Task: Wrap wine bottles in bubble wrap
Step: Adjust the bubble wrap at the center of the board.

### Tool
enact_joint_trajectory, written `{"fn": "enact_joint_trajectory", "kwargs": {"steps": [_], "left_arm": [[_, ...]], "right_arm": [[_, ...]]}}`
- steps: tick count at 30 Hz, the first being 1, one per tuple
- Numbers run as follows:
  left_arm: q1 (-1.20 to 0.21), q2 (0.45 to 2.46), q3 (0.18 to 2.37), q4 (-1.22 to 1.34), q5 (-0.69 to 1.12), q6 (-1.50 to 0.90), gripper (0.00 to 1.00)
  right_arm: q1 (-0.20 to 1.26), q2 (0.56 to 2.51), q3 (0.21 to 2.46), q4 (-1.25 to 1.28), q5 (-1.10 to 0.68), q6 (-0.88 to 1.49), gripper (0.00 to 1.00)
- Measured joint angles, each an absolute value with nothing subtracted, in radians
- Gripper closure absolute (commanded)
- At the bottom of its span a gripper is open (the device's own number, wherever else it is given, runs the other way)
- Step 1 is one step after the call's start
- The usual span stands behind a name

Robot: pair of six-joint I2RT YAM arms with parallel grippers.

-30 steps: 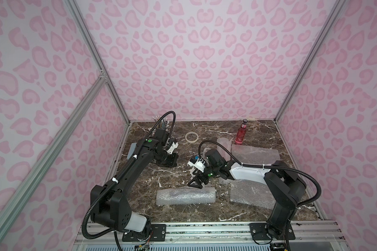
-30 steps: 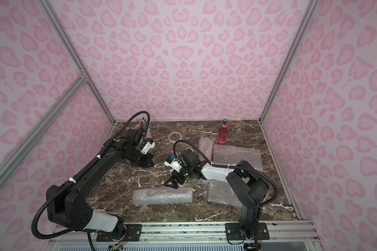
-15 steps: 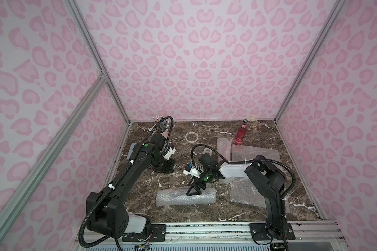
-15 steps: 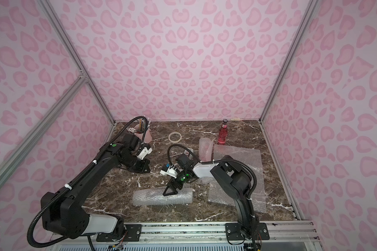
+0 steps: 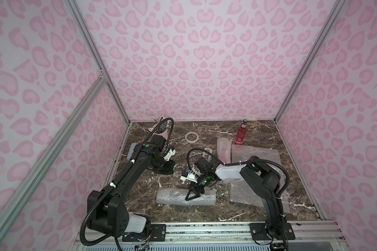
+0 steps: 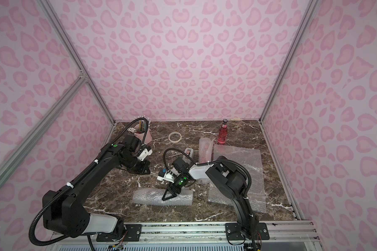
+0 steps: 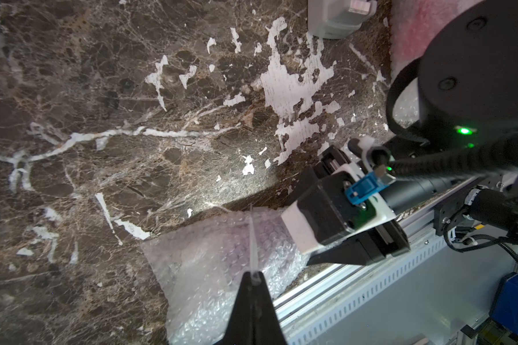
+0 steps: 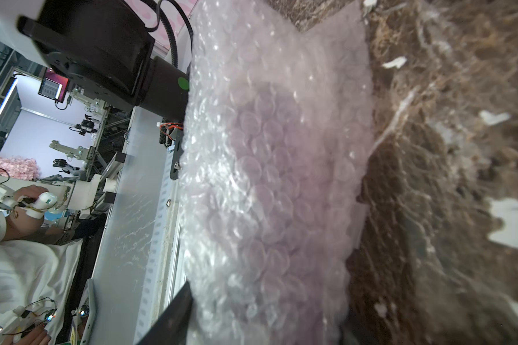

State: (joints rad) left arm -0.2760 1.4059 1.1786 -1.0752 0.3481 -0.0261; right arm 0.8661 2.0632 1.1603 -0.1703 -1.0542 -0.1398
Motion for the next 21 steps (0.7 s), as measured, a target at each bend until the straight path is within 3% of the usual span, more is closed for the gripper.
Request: {"fn": "enact_joint_trajectory", "kwargs": {"steps": [5,11,21], "left_arm": [[-0.274,1.406,1.179,-1.076,0.347,-0.027,0.97],[-0.269,1.411,1.182,-1.088,0.336,-0.034,0.97],[-0.263,1.425,1.202,-1.103,0.34,-0.056,0.97]], "right_arm": [[0.902,2.038,1.165,-0.19,-0.966,-0.15,0.64],[0.944,1.957,1.118,-0.169,-0.799,-0.15,0.66],[1.017,1.763,0.942,-0.04,-0.369,-0.183,0.67]]}}
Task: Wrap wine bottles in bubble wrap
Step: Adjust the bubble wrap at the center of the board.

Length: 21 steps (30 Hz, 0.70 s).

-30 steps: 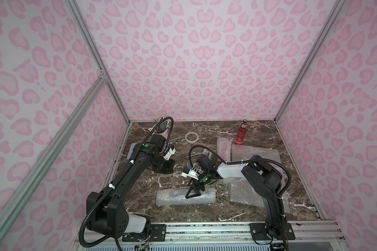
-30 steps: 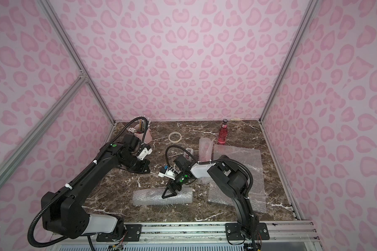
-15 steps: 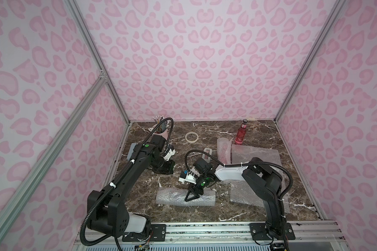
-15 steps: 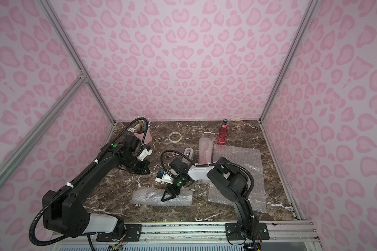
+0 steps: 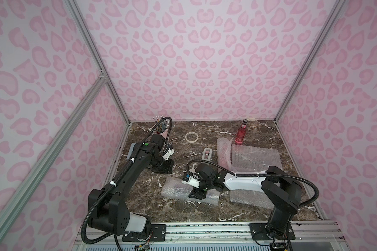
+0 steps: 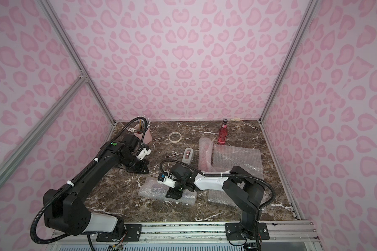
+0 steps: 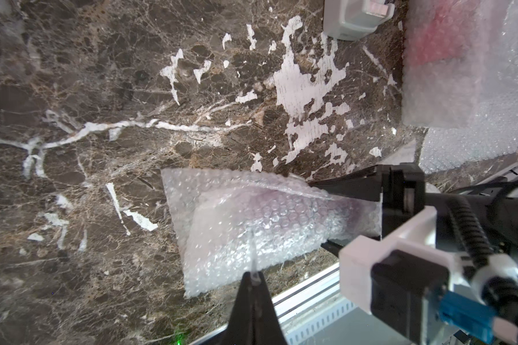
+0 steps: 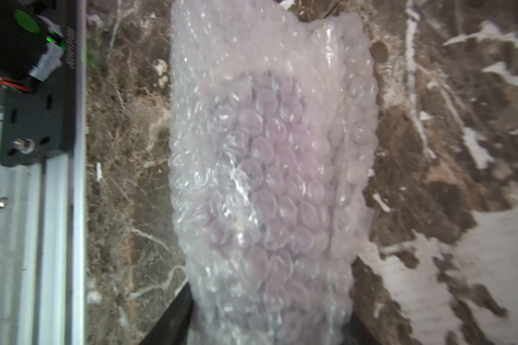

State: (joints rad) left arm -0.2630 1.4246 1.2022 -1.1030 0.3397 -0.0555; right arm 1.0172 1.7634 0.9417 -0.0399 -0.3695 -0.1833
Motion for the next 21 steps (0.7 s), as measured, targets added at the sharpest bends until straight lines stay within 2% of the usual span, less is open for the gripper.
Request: {"fn": "enact_joint_trajectory", "kwargs": {"steps": [13,21], "left_arm": [[-0.267,1.448,1.137,-1.043,0.537,-0.147,0.98],[-0.313,1.435,1.053,-1.0,0.564,-0.273,0.98]], "right_arm": [[1.218,1.689,0.767,0.199,0.073,-0.36,0.71],[1.313,1.7,0.681,0.369,0.3,-0.475,0.74]]}}
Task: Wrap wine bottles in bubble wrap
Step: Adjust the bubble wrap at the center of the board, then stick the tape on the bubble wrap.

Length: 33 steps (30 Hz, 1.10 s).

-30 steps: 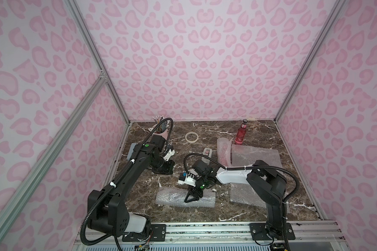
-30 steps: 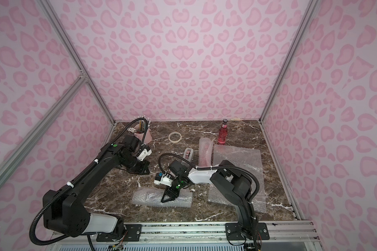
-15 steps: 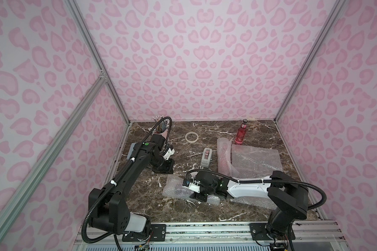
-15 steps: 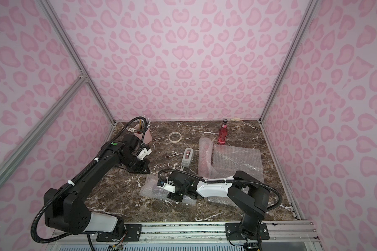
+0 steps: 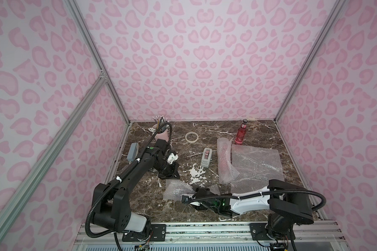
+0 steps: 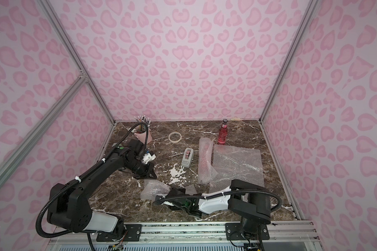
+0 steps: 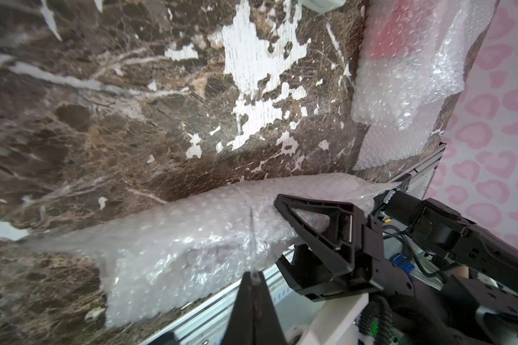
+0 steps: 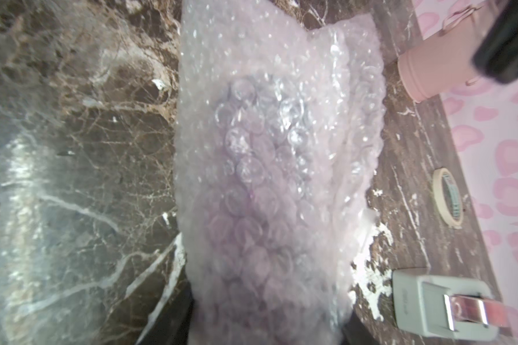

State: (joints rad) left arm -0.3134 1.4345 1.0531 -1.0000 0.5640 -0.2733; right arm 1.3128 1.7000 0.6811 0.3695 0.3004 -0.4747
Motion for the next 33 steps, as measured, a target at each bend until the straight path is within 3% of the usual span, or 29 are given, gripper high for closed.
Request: {"fn": "enact_joint_trajectory", "kwargs": {"steps": [9,33], "left_arm": [[-0.373,1.336,0.934,-0.88,0.584,-0.466,0.98],[-0.442,1.306,0.797,-0.761,0.62,-0.609,0.98]], "right_arm": [[1.403,1.74,0.621,0.542,0.479,-0.593,0.73],[1.443,1.811,0.632,0.607,0.55,-0.62,0.7]]}}
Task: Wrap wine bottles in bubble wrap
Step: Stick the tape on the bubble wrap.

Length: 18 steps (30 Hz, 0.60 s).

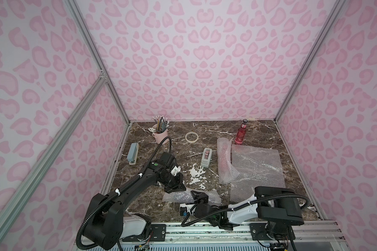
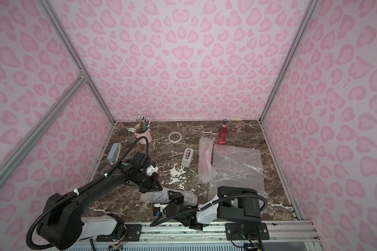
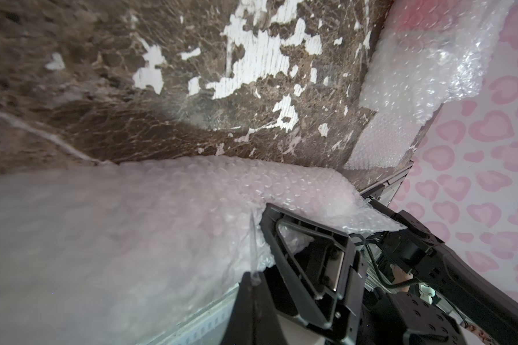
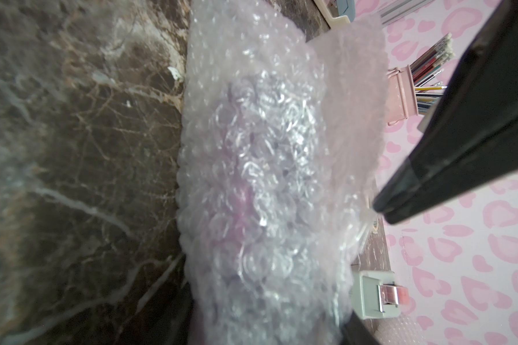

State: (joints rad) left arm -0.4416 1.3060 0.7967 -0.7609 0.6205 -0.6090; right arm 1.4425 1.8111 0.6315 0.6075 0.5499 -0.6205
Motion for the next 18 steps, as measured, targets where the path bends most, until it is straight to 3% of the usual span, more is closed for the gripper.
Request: {"fn": "enact_joint_trajectory", "kwargs": {"steps": [13,18], "left_arm": [[-0.442,1.331,0.751,-0.766,0.62,-0.588,0.98],[-0.44,1.335,0.742,-0.772,0.621,-0.574,0.98]], "right_arm": [[1.446,1.816,0.638,0.597,0.551,-0.597,0.65],[1.447,1.816,0.647,0.58,0.547,-0.593,0.56]]}}
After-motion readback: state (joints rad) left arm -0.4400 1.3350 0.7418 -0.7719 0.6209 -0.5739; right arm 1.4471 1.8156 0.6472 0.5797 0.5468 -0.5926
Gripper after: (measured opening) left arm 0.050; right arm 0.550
